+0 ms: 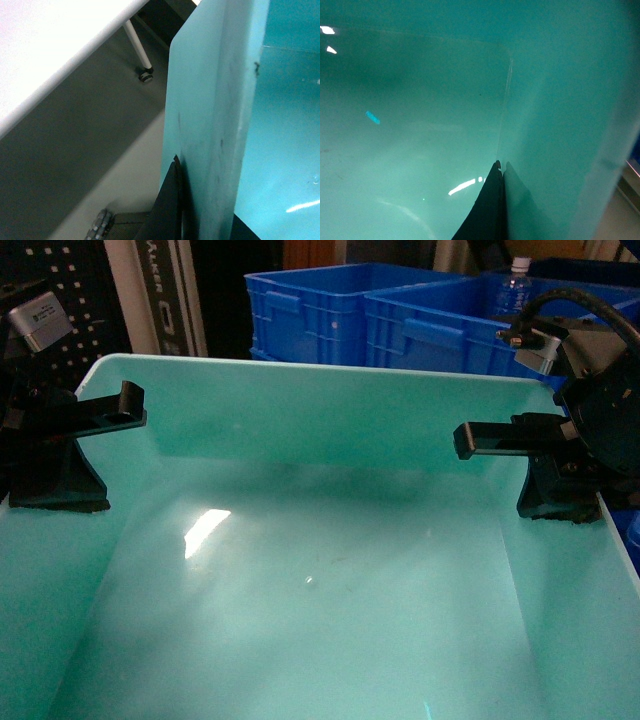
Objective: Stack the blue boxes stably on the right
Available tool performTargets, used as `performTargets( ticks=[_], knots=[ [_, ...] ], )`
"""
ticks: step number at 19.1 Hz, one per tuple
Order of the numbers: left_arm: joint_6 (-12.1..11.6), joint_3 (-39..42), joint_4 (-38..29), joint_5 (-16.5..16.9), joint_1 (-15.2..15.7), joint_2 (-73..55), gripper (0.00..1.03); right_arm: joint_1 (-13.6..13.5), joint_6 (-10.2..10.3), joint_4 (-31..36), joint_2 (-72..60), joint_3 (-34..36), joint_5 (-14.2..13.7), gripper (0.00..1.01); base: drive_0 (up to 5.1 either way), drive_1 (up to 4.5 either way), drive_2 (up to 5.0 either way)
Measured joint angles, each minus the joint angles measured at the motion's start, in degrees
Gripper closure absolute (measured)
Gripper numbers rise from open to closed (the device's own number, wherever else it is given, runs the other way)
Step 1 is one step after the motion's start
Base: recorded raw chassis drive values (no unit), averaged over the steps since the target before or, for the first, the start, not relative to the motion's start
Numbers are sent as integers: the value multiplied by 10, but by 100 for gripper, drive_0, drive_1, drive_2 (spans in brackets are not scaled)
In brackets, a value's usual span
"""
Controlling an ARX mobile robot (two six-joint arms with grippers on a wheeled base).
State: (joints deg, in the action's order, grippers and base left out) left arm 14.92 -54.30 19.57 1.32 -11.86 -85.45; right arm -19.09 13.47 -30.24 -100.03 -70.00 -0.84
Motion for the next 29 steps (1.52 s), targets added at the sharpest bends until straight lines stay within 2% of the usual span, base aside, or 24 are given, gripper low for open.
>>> performTargets(
  ticks=[29],
  knots=[
    [0,0,-2,1,1,-2,101,0,0,1,0,0,0,99,155,-635,-3]
  ],
)
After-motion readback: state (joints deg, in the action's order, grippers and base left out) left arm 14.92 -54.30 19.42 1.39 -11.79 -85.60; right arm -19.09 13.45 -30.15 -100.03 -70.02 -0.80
